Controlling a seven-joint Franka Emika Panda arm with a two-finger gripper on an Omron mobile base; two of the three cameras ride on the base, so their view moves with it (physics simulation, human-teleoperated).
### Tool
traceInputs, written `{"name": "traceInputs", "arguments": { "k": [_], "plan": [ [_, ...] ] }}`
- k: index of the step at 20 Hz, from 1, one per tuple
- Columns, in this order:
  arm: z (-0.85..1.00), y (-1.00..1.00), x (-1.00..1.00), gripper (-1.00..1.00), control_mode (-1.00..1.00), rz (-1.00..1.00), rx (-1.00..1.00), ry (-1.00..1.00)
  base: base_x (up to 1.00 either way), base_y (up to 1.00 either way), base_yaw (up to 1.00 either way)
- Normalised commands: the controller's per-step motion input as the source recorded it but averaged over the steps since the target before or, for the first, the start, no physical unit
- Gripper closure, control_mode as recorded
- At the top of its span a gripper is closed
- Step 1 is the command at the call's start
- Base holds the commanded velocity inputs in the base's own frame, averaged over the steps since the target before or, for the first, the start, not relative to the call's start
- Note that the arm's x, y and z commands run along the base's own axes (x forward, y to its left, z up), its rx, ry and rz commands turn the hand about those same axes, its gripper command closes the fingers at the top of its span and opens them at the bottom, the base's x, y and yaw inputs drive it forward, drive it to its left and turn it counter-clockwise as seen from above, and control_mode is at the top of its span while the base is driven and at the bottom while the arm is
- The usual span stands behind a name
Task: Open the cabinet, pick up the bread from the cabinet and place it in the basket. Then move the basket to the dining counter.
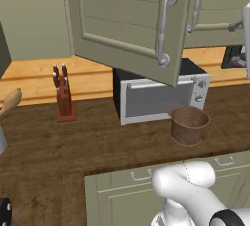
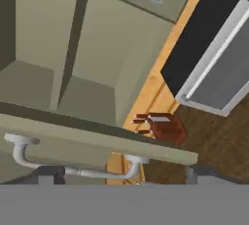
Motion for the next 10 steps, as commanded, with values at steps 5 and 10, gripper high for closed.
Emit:
{"name": "traceInputs", "arguments": {
  "k": [5,10],
  "plan": [
    [-0.12,0.01,0.98,-1.0,-1.0,0.07,0.28,0.23,0.0,0.0,0.0],
    [-0.02,0.2,0.95,-1.0,-1.0,0.11,0.14,0.22,0.0,0.0,0.0]
  ]
}}
